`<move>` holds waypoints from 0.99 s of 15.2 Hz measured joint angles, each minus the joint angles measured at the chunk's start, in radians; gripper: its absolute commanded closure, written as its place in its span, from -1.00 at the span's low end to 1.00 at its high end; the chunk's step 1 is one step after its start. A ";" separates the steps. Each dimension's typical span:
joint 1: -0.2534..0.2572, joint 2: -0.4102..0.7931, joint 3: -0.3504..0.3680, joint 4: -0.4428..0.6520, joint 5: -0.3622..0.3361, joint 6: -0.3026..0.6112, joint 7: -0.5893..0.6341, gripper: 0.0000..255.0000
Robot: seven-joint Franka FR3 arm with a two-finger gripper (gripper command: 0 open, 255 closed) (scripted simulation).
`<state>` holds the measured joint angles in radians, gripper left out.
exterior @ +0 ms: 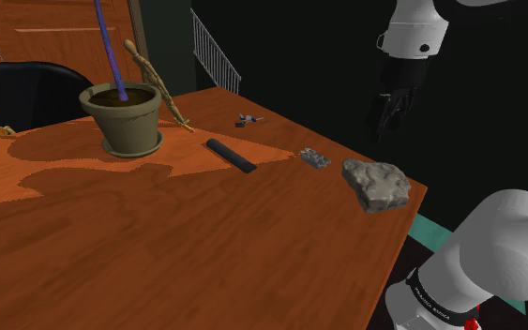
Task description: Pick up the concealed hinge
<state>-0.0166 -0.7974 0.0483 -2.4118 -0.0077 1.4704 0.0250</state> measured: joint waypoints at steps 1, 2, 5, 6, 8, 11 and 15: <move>0.000 0.000 0.000 0.000 0.000 0.000 0.000 -1.00; -0.001 0.010 -0.003 -0.011 -0.002 0.024 -0.004 -1.00; -0.005 0.058 -0.019 -0.036 -0.008 0.121 -0.022 -1.00; -0.007 0.075 -0.025 -0.047 -0.011 0.157 -0.030 -1.00; -0.010 0.110 -0.039 -0.077 -0.016 0.241 -0.046 -1.00; -0.012 0.212 -0.052 -0.078 -0.017 0.373 -0.063 -1.00; -0.013 0.332 -0.071 -0.083 -0.013 0.535 -0.090 -1.00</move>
<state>-0.0296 -0.4658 -0.0227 -2.4949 -0.0211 2.0050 -0.0654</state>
